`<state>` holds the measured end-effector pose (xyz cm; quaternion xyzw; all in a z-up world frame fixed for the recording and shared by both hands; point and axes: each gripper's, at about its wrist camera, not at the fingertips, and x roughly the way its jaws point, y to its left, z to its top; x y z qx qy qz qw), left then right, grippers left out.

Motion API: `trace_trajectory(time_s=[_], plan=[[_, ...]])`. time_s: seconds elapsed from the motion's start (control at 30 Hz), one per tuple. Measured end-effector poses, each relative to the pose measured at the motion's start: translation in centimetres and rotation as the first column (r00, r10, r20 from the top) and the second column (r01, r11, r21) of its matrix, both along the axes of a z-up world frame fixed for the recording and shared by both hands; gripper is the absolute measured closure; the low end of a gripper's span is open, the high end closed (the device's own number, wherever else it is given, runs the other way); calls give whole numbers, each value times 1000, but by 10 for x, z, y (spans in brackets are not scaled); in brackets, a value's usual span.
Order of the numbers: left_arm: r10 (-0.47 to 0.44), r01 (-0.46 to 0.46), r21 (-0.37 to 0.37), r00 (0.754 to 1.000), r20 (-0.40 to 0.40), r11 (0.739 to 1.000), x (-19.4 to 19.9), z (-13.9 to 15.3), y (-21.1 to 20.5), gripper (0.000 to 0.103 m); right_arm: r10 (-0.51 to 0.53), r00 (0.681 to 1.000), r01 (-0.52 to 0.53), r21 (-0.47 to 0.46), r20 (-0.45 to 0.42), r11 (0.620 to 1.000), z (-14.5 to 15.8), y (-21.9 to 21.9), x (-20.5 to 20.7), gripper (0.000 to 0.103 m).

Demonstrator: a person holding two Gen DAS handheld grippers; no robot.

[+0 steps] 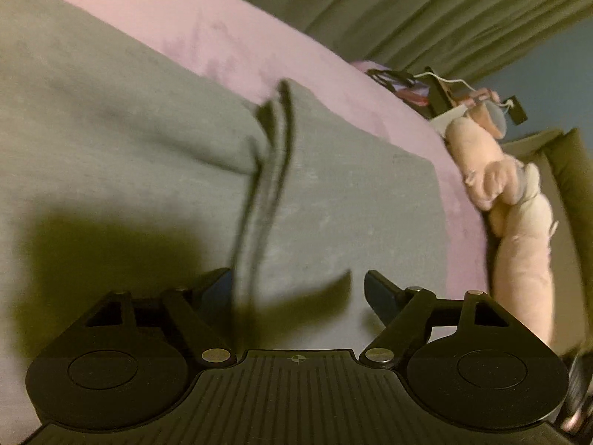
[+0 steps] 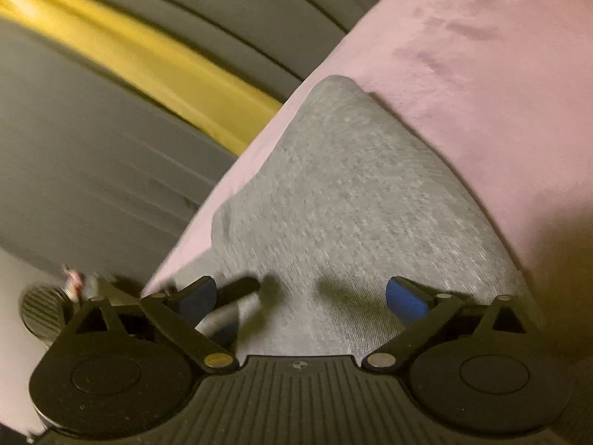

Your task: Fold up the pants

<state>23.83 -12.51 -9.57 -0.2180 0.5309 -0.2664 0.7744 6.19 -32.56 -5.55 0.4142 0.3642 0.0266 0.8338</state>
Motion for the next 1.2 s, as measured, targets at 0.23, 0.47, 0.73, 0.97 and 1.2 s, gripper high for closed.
trace_trajectory(time_s=[0.23, 0.47, 0.73, 0.97, 1.2], plan=[[14, -15, 41, 1000, 22, 999, 1, 13, 0, 86, -21, 998, 23, -26, 62, 999, 7, 1, -10, 4], [48, -54, 31, 986, 162, 998, -14, 59, 29, 88, -96, 988, 83, 110, 120, 991, 6, -19, -20, 4], [131, -150, 141, 982, 136, 979, -25, 55, 106, 87, -46, 996, 44, 33, 80, 998, 4, -10, -11, 4], [235, -241, 48, 966, 107, 969, -18, 45, 123, 57, -23, 998, 27, -60, 58, 998, 9, 2, -7, 4], [191, -195, 32, 976, 102, 980, 14, 34, 98, 34, -1, 999, 6, -109, 44, 994, 11, 13, -7, 4]])
